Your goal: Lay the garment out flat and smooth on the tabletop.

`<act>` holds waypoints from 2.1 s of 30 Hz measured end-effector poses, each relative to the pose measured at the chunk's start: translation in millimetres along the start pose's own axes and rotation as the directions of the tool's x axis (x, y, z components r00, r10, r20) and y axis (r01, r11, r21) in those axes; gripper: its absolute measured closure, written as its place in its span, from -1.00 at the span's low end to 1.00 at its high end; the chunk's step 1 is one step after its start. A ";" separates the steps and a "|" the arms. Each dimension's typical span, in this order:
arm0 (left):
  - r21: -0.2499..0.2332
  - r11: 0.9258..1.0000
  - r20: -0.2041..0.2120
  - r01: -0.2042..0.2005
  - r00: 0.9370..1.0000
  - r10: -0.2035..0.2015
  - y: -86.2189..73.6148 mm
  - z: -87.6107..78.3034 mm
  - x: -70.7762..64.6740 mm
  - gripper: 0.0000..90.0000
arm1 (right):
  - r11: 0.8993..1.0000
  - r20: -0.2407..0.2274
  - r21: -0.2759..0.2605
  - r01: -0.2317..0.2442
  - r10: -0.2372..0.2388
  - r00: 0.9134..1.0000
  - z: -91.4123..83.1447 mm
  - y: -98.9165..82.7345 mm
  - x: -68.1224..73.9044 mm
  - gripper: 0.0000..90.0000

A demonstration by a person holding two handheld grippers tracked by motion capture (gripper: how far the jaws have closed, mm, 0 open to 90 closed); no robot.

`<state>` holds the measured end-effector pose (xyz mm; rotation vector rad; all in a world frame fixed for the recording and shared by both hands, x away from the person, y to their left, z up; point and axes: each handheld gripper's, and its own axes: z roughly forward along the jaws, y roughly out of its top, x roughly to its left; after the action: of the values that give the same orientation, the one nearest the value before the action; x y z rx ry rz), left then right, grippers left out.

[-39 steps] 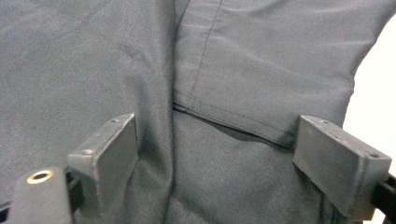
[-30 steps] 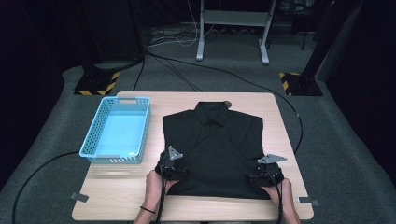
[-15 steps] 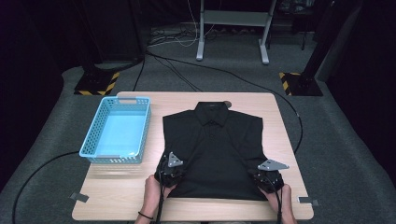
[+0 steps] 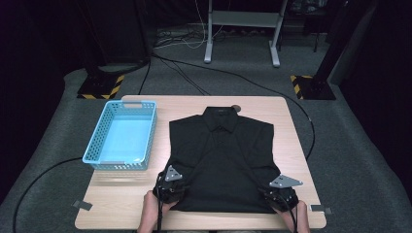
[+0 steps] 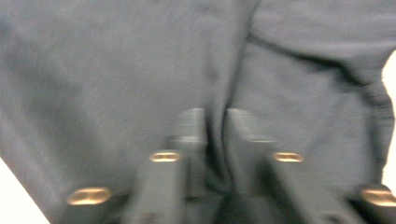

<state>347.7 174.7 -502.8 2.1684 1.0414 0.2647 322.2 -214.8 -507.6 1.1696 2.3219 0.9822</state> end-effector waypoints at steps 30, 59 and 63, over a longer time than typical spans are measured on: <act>-0.089 0.996 -0.133 -0.021 0.991 0.009 0.3 32.1 -2.2 -0.65 | 0.995 0.127 -0.040 -0.091 0.095 0.987 27.4 2.3 -35.2 -0.73; -0.088 0.996 -0.129 -0.020 0.992 0.009 0.3 32.0 -2.1 -0.65 | 0.995 0.129 0.016 -0.102 0.099 0.987 62.9 56.8 -51.3 -0.53; -0.089 0.996 -0.129 -0.020 0.992 0.009 0.3 32.1 -2.1 -0.65 | 0.995 0.103 0.031 -0.098 0.094 0.990 72.8 57.5 -47.5 -0.51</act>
<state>361.2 156.7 -525.8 2.1012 1.0641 0.4543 424.8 -198.5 -516.3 1.3246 2.2308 0.8947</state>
